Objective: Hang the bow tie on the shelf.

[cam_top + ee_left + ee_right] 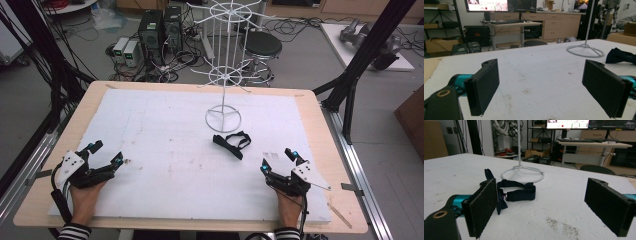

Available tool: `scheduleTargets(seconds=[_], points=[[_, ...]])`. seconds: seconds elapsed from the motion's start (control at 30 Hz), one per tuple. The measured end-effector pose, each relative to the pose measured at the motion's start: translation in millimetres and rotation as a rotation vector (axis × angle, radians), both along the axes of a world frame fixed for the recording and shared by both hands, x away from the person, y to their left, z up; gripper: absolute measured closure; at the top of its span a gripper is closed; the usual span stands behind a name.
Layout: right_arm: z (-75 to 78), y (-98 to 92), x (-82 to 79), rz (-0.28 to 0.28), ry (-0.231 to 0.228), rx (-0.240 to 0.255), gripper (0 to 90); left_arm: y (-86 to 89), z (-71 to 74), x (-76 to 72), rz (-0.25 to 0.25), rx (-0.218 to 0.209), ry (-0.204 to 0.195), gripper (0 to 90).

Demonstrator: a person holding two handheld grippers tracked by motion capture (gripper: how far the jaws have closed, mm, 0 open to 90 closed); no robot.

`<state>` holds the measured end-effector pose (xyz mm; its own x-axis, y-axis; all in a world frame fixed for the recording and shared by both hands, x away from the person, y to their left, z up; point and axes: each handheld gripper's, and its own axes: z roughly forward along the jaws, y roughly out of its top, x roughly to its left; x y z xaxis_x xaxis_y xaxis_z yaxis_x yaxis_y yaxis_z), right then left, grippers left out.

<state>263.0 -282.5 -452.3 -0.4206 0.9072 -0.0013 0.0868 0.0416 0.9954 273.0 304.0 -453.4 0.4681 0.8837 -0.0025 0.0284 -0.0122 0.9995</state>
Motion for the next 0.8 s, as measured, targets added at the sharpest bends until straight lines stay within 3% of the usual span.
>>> scheduleTargets(seconds=[0.07,0.53,0.8], points=[[0.1,-0.4,0.0,0.001,0.001,0.002,10.7,-1.7,0.1,-0.4,-0.004,0.020,-0.004,14.7],[-0.2,-0.4,-1.2,-0.001,-0.004,0.008,10.7,-0.5,0.3,0.4,-0.005,0.008,0.003,14.7],[-0.3,0.0,-1.3,-0.003,-0.004,0.004,10.7,-0.5,-0.2,-1.6,0.001,0.008,-0.016,14.7]])
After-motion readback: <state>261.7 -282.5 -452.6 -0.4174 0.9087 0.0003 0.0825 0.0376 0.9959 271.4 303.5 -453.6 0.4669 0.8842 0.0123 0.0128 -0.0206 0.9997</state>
